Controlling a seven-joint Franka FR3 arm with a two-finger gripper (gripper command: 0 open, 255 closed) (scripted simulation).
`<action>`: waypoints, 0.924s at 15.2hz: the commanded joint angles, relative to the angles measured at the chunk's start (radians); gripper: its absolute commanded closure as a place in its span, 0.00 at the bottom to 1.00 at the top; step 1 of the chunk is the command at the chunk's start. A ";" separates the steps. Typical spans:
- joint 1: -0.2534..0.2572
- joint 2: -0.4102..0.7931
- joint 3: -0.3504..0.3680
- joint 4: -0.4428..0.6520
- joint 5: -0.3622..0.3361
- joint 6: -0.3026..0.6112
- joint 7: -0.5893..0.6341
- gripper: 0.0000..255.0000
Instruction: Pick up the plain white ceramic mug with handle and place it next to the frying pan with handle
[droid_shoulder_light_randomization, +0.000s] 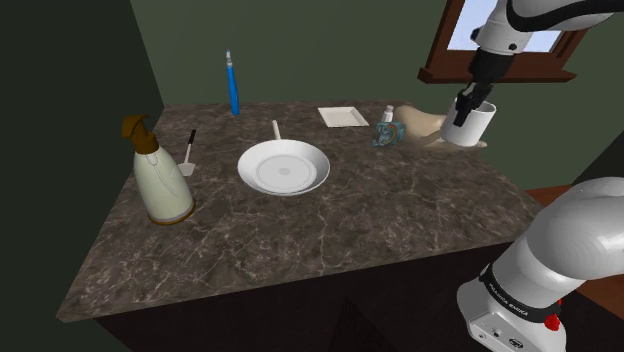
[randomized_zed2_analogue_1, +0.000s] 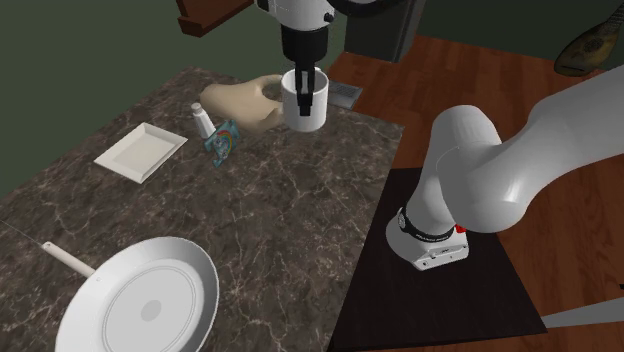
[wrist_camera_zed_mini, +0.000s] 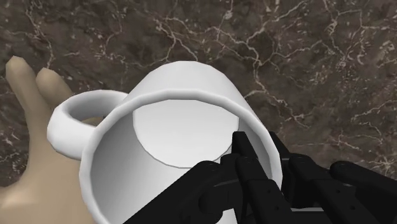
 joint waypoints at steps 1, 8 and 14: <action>0.002 0.002 0.004 0.027 0.004 -0.025 0.000 1.00; 0.078 -0.022 0.166 -0.002 0.114 -0.031 0.173 1.00; 0.147 0.013 0.301 0.020 0.208 -0.018 0.321 1.00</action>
